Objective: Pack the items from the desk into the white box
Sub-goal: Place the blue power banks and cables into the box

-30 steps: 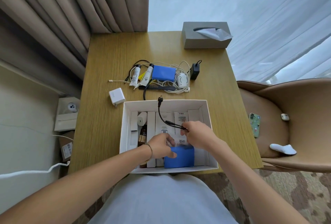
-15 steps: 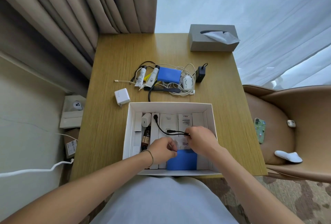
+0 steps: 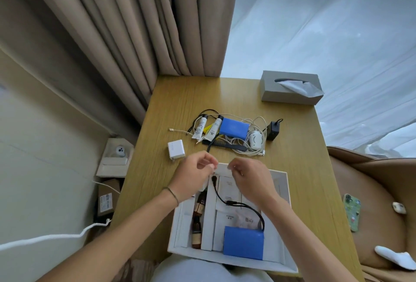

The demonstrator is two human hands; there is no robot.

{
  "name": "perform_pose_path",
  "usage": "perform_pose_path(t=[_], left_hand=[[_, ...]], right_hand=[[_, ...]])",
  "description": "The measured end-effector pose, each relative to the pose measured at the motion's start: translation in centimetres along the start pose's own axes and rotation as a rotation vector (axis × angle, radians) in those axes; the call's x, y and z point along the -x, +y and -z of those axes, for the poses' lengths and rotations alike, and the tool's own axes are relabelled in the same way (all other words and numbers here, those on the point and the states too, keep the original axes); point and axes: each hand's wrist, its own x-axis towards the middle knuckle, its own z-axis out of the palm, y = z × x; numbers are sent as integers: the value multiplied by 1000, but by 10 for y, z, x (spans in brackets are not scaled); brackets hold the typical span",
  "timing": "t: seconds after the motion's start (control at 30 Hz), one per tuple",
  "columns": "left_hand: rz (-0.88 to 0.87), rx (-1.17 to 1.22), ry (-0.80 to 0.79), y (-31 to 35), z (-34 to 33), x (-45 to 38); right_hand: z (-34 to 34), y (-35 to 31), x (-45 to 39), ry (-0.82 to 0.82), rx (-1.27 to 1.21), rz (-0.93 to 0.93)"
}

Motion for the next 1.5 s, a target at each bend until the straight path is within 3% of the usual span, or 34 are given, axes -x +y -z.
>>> perform_pose_path(t=[0.13,0.27,0.57,1.0,1.1,1.33,1.5], left_hand=[[51,-91,198,-13,32,-30],[217,-215,318,-45,51,-60],[447,-531,178,-103,52,-117],[445,-453,202,-140,40,-150],[432,-273,179,-137,46,-145],[509,587,115,-122,58,-113],[486,814,116,-90,69,-89]], right_hand=[[3,-18,-27,-33,-124,-44],[1,-31,-48,-66,-174,-81],[-11,-37,-68,-83,-187,-144],[-22,-17,-69,-81,-160,-248],[-25,-17,-77,-99,-157,-262],[-41,-14,-129,-107,-73,-237],[-62,-10,-176,-124,208,-109]])
